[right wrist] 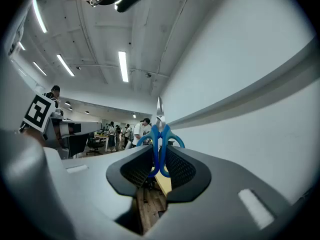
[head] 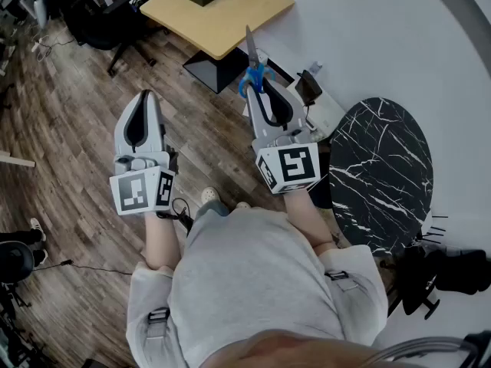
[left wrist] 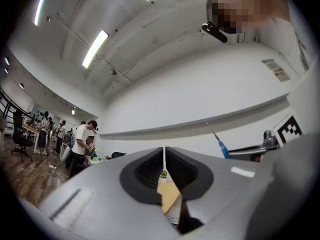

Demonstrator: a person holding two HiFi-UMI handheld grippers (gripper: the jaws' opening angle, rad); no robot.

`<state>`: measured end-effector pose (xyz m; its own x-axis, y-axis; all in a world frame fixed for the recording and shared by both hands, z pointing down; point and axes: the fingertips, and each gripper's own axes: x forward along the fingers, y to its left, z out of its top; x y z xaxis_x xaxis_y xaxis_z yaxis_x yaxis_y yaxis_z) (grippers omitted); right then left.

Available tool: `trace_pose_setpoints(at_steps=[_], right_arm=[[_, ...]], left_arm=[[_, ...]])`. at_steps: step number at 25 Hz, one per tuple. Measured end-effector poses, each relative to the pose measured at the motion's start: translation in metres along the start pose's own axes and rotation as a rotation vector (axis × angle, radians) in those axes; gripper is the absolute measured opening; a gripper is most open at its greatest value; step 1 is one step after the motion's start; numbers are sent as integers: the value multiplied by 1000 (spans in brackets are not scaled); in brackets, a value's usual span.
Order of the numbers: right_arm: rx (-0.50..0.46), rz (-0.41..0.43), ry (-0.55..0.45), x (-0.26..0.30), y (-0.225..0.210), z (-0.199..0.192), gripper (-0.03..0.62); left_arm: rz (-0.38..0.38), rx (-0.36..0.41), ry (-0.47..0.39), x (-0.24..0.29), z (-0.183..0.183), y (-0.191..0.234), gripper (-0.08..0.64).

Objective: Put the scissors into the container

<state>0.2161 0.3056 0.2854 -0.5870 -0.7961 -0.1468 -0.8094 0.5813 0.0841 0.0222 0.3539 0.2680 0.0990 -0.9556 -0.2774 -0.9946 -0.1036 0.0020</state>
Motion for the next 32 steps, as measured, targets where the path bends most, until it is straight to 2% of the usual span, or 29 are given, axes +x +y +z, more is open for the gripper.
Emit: trace_pose_setpoints(at_steps=[14, 19, 26, 32], right_arm=[[-12, -12, -9, 20, 9, 6, 78], [9, -37, -25, 35, 13, 5, 79], [-12, -86, -35, 62, 25, -1, 78], [-6, -93, -4, 82, 30, -14, 79]], left_arm=[[-24, -3, -19, 15, 3, 17, 71], [-36, 0, -33, 25, 3, 35, 71], [-68, 12, -40, 39, 1, 64, 71], [-83, 1, -24, 54, -12, 81, 71]])
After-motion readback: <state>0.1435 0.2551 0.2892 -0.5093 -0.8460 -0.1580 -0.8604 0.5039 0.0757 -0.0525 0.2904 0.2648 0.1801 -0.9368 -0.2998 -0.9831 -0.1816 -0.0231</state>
